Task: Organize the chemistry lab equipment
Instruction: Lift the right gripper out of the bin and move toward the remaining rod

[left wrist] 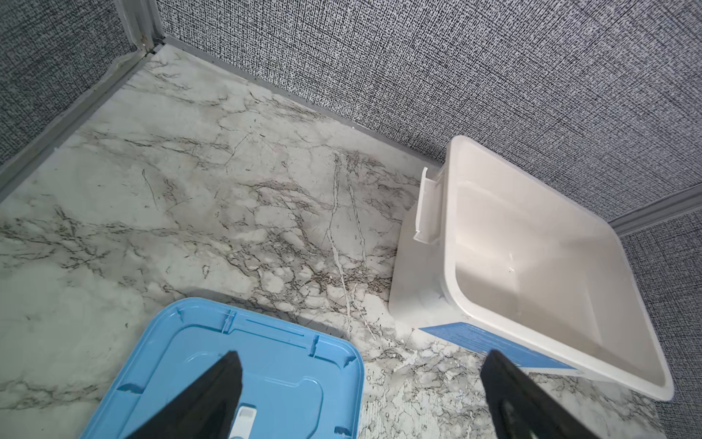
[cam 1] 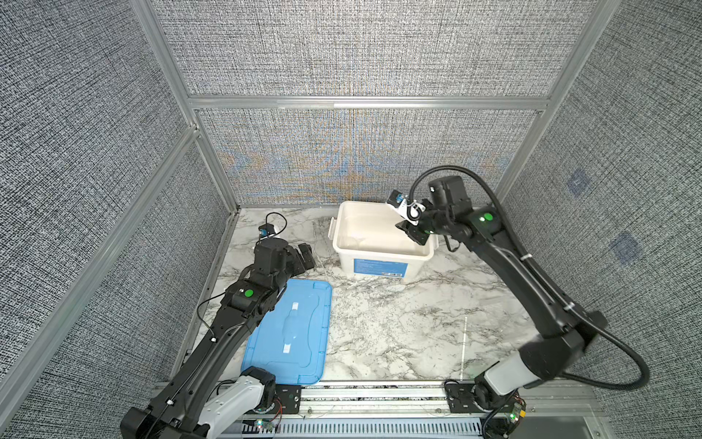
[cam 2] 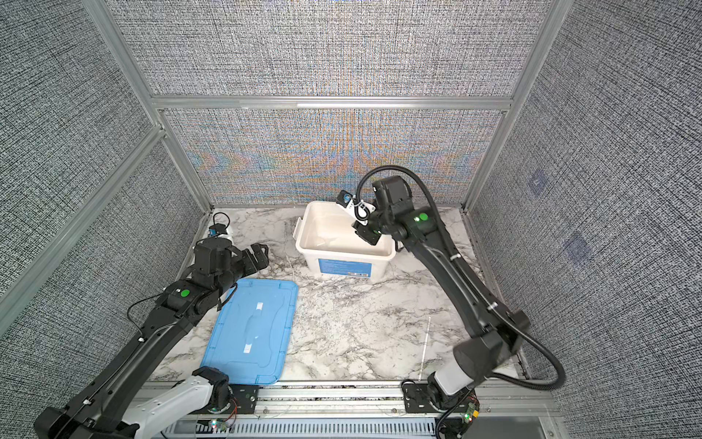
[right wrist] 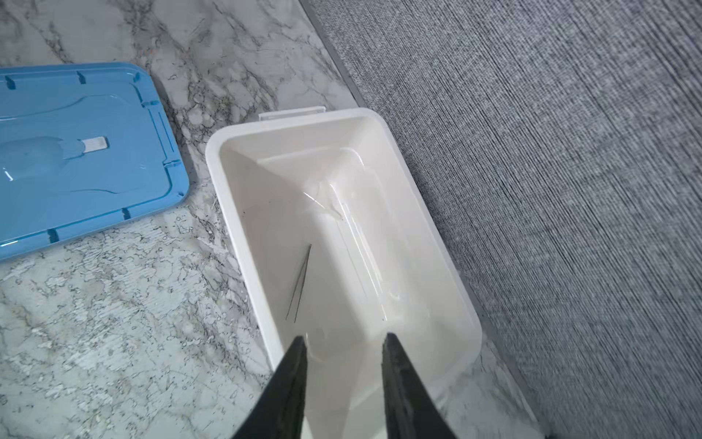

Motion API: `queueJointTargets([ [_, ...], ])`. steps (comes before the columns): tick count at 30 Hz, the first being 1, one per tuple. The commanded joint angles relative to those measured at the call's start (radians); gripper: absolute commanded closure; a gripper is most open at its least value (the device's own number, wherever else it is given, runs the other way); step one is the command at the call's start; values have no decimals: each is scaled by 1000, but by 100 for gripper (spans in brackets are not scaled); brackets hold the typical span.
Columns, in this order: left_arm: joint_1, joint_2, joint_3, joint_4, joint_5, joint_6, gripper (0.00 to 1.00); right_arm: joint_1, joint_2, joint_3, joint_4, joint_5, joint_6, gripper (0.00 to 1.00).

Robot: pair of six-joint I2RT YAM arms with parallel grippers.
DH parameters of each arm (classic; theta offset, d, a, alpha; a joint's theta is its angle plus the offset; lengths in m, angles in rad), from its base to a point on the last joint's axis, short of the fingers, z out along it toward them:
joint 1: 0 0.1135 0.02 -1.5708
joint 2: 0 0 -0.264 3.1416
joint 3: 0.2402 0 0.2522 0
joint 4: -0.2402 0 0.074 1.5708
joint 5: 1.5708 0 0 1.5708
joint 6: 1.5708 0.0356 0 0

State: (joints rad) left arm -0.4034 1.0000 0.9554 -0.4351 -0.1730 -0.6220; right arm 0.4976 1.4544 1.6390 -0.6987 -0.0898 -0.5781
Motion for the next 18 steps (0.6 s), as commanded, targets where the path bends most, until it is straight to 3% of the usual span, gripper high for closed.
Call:
queueJointTargets([
  [1, 1, 14, -3, 59, 25, -5, 1, 4, -164, -199, 302, 108, 168, 42],
  [2, 0, 22, -3, 66, 33, -4, 1, 4, -222, -265, 343, 151, 236, 31],
  [6, 2, 47, 13, 69, 57, -6, 1, -4, -350, -387, 285, 248, 440, 27],
  [7, 0, 50, 1, 84, 63, -12, 1, -5, -362, -395, 226, 298, 520, 18],
  [8, 1, 53, -12, 109, 72, -17, 1, -8, -365, -385, 135, 343, 612, 2],
  [10, 1, 67, -25, 133, 93, -32, 1, -13, -381, -386, -6, 387, 778, 1],
  [14, 1, 60, -58, 150, 105, -75, 1, -13, -518, -624, -4, 322, 1052, 1],
  [18, 2, 38, -90, 185, 104, -63, 1, -31, -580, -767, -132, 332, 1241, 1],
])
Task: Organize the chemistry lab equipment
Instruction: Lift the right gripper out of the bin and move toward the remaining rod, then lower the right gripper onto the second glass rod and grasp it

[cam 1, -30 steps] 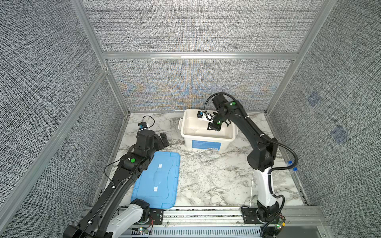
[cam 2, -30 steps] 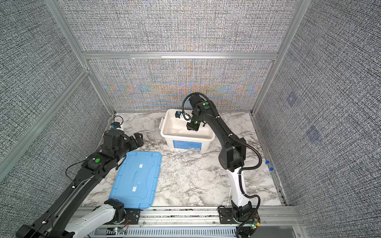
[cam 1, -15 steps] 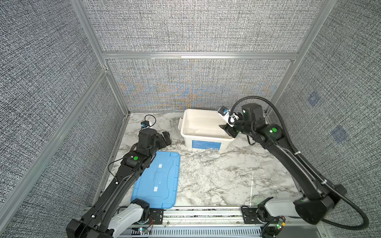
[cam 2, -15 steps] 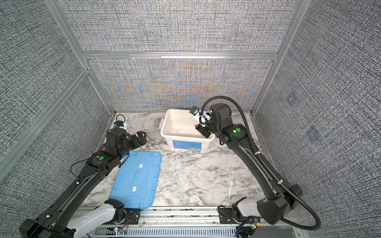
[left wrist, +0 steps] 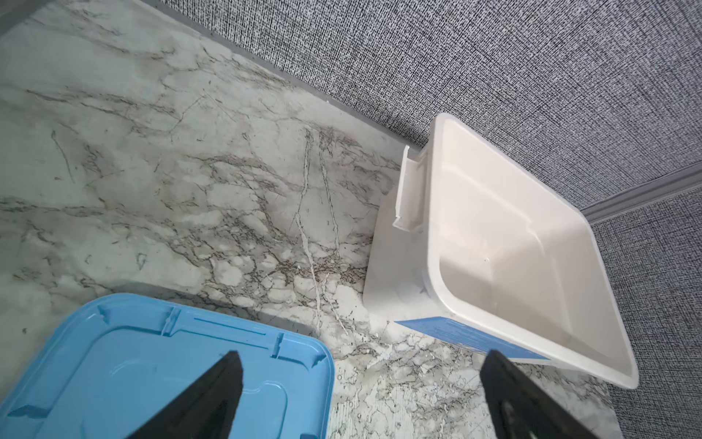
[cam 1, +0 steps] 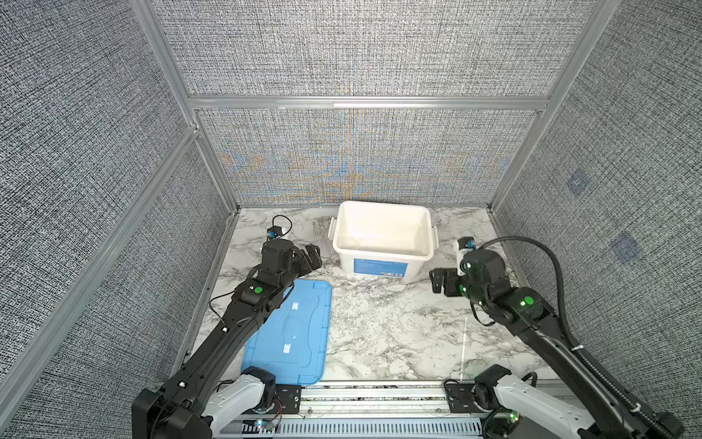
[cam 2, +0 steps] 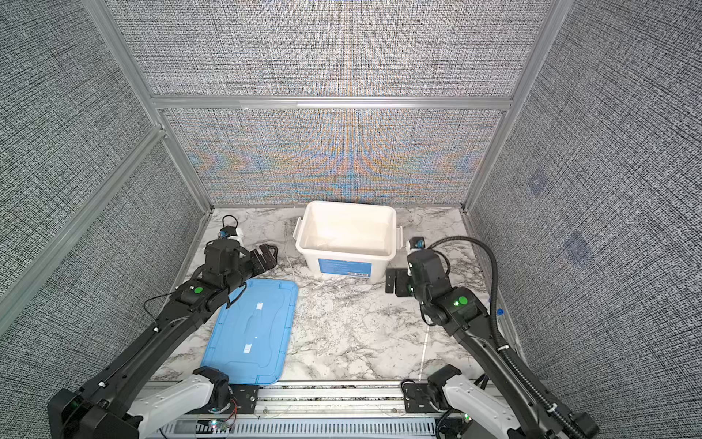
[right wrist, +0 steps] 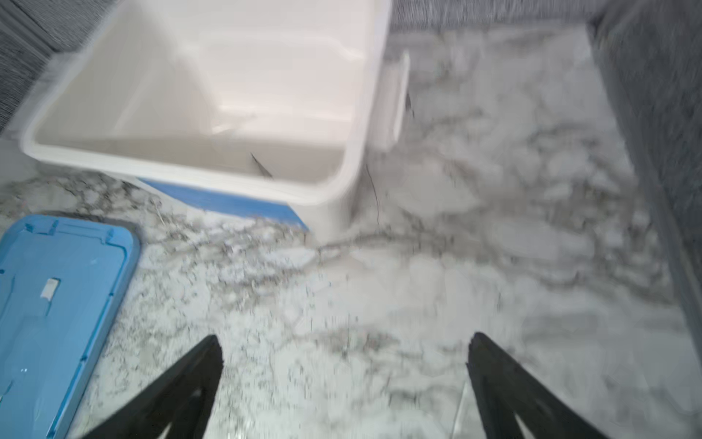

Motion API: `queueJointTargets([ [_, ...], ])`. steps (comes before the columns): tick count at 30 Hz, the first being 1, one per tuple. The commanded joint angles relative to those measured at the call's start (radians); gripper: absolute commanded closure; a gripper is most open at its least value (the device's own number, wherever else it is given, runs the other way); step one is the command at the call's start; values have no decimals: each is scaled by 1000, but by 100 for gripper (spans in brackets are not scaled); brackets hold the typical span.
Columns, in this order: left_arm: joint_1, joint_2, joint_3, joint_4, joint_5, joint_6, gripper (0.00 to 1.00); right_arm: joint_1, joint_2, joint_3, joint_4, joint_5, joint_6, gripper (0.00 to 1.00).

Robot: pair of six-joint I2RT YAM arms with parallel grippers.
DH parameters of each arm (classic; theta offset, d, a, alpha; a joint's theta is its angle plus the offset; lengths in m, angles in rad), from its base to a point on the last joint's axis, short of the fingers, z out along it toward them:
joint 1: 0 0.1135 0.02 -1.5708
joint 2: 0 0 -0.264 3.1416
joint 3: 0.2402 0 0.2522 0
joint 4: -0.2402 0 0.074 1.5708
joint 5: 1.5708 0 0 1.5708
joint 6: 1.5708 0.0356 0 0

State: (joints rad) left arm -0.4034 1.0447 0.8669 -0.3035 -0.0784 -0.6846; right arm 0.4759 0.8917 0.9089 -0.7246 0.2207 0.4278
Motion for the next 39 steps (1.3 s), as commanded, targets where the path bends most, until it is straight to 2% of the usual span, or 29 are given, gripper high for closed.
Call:
queueJointTargets([
  [1, 0, -4, 10, 34, 11, 10, 1, -14, -12, -48, -153, 25, 268, 1],
  [4, 1, 7, 31, 1, 9, 33, 1, -24, 8, -85, -258, 29, 399, 1],
  [7, 1, 7, 26, 6, 11, 37, 1, -25, 26, -153, -338, 4, 624, 1],
  [10, 2, -4, 19, 7, 6, 31, 1, -26, 21, -257, -322, -77, 732, 2],
  [13, 1, -12, 5, 25, 6, 31, 1, -38, -15, -348, -279, -95, 784, 7],
  [18, 2, -21, 24, -16, -11, 52, 1, -133, -23, -452, -152, -201, 690, 32],
  [20, 2, -28, 15, -7, -14, 57, 1, -167, 13, -467, -119, -249, 646, 45],
  [24, 1, -33, 20, -19, -9, 48, 1, -194, 94, -454, -57, -289, 589, 63],
  [30, 1, -53, 17, -36, -20, 50, 1, -195, 271, -412, -15, -369, 488, 67],
  [34, 2, -83, 0, -35, -44, 48, 1, -191, 375, -395, 49, -469, 434, 81],
  [39, 1, -100, 1, -51, -55, 46, 1, -169, 443, -336, 33, -475, 402, 84],
])
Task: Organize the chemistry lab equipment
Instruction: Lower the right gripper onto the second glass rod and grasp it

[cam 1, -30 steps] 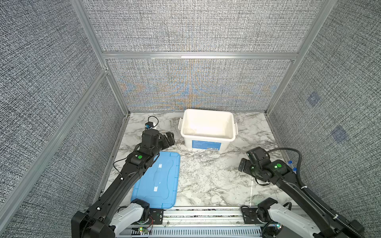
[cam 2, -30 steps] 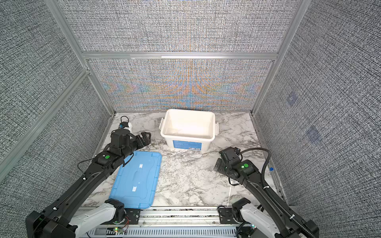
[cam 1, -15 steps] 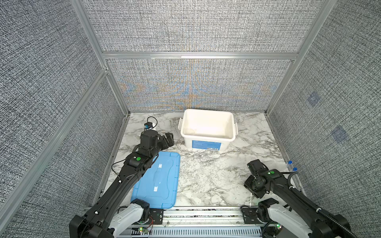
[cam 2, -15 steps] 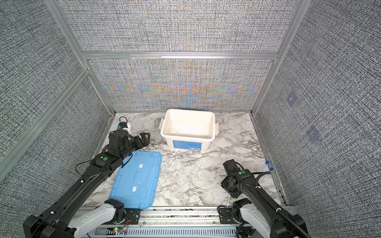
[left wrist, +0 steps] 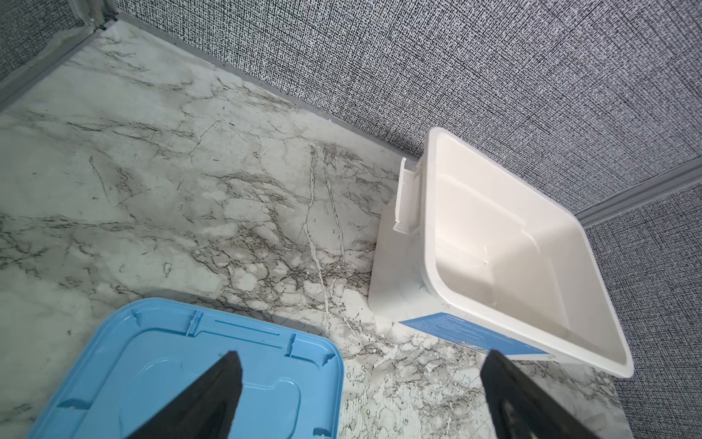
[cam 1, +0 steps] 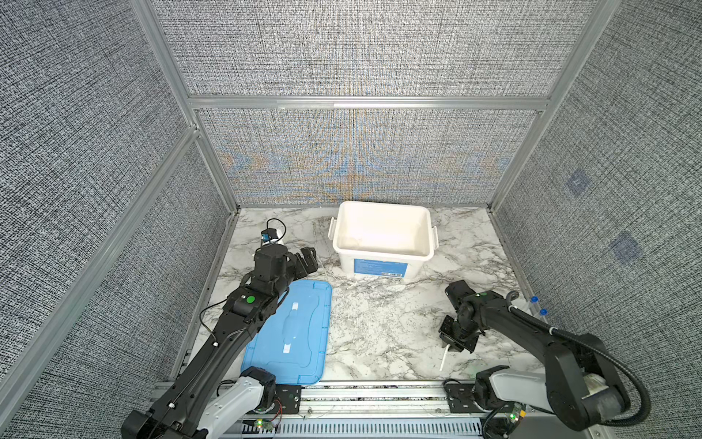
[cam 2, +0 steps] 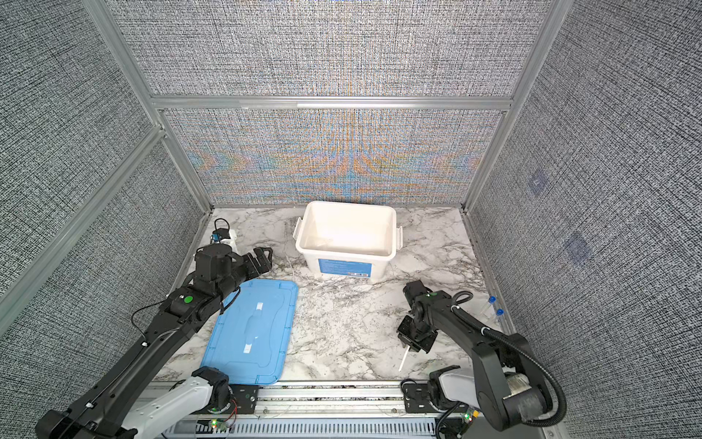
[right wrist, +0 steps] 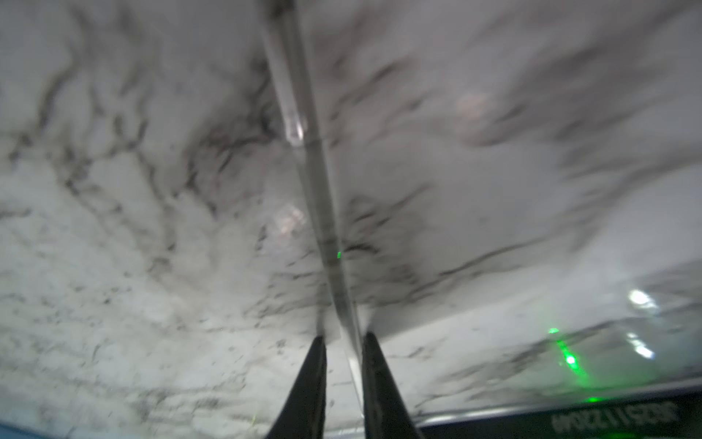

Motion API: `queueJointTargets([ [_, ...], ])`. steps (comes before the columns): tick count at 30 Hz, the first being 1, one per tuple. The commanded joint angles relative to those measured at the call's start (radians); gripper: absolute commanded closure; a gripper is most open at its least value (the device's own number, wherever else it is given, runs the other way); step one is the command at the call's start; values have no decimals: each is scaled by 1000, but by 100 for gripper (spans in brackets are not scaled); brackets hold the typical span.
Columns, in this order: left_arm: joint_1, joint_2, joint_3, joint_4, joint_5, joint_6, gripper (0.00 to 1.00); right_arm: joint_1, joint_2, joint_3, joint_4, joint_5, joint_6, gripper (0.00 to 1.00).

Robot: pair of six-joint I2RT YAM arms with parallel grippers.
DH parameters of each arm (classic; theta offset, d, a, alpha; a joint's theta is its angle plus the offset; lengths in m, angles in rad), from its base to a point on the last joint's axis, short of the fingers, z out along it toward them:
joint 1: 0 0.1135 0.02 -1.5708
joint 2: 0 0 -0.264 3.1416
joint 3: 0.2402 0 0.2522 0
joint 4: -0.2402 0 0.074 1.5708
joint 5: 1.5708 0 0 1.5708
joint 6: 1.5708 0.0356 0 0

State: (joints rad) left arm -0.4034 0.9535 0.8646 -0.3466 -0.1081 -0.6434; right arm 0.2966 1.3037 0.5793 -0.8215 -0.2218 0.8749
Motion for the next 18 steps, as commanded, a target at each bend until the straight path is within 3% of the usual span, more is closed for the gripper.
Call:
queueJointTargets([
  [1, 3, -12, 0, -8, -31, 5, 1, 18, 31, -1, 131, -32, -45, 85],
  [7, 3, -16, 4, -13, -41, 8, 1, 35, 49, 19, 127, -20, -61, 91],
  [18, 2, -8, -7, 19, -28, 10, 1, 75, 56, 83, 95, 19, -93, 91],
])
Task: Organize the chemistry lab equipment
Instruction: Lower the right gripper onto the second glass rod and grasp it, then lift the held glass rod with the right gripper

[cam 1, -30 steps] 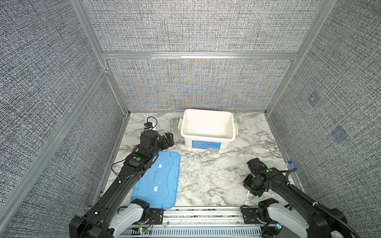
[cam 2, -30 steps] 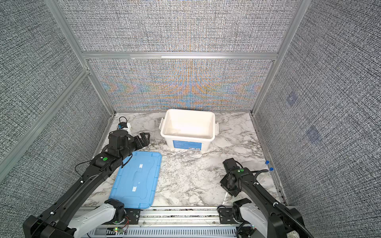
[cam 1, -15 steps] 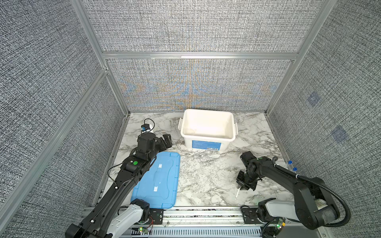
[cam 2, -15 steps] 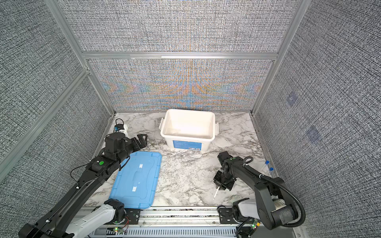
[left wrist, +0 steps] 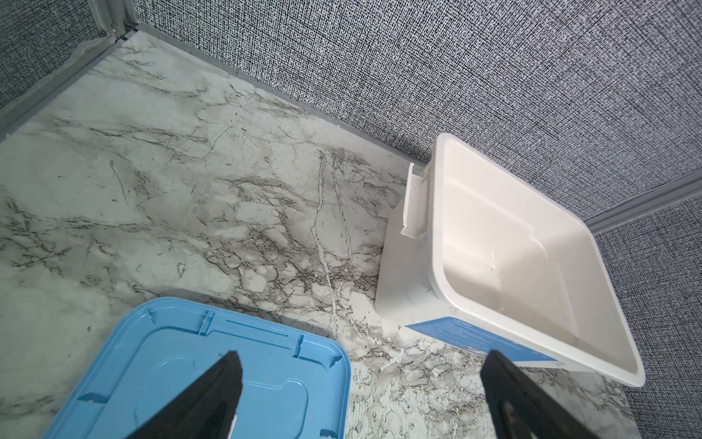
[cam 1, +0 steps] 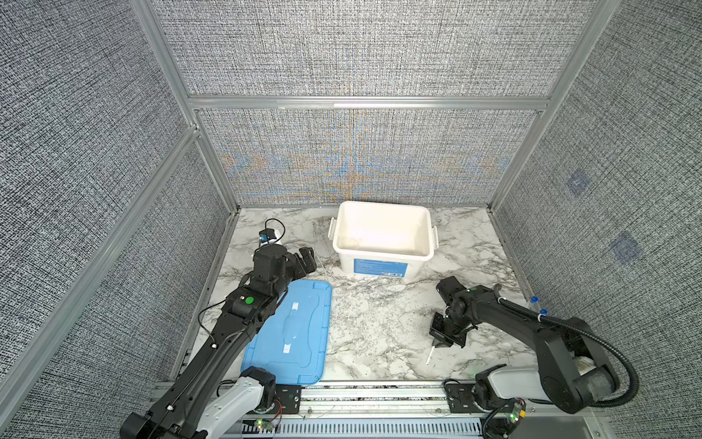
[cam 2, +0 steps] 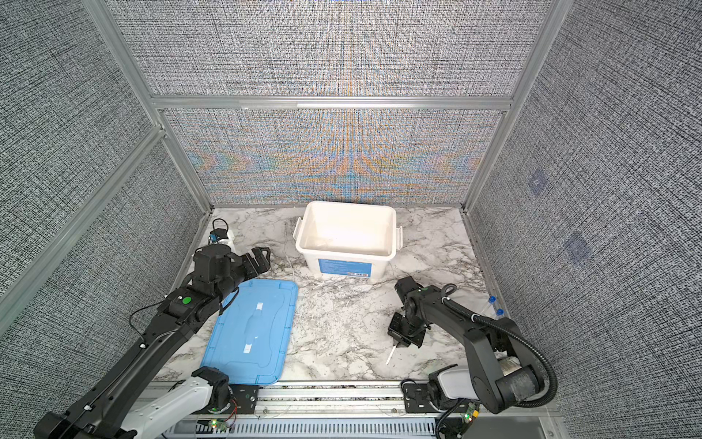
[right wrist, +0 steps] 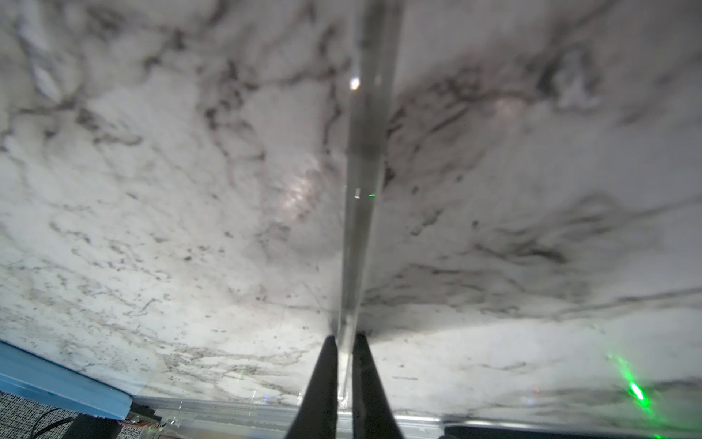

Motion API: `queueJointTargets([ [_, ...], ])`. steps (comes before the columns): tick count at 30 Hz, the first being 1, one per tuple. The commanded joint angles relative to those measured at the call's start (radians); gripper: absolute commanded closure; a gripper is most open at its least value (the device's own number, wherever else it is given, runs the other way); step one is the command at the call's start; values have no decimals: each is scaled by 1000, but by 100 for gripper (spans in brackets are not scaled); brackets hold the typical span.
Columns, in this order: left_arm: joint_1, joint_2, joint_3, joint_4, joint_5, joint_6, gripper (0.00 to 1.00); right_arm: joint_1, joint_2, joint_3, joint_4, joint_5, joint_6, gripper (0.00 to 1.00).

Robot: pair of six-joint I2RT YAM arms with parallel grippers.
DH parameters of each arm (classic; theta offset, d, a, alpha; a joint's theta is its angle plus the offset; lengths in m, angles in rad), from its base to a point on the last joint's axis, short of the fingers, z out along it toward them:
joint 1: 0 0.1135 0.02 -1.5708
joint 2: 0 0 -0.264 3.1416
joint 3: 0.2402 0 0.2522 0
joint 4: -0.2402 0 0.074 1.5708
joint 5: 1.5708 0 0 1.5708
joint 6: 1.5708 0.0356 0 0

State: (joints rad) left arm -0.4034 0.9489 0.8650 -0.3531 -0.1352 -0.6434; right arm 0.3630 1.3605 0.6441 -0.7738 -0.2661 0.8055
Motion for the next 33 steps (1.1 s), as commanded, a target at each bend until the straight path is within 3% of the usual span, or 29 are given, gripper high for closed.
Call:
queueJointTargets([
  [1, 2, -2, -4, 24, 3, 10, 1, 12, -5, 26, 40, 75, -27, 91],
  [13, 2, 9, 3, 2, 0, 10, 1, 22, -18, 33, 48, 93, -27, 90],
  [16, 2, 26, -4, 6, 57, 4, 1, 16, -11, 62, 28, 96, -32, 85],
  [19, 1, 53, -12, 5, 146, -6, 1, 12, -8, 118, 1, 102, -21, 66],
  [21, 0, 65, -25, 4, 176, -21, 1, 4, -6, 146, -7, 118, -14, 62],
  [27, 0, 54, -51, 3, 198, -29, 2, -9, 26, 200, 41, 109, 27, 62],
  [33, 0, 20, -60, -17, 160, -33, 2, 88, 80, 212, 63, 162, 115, 62],
])
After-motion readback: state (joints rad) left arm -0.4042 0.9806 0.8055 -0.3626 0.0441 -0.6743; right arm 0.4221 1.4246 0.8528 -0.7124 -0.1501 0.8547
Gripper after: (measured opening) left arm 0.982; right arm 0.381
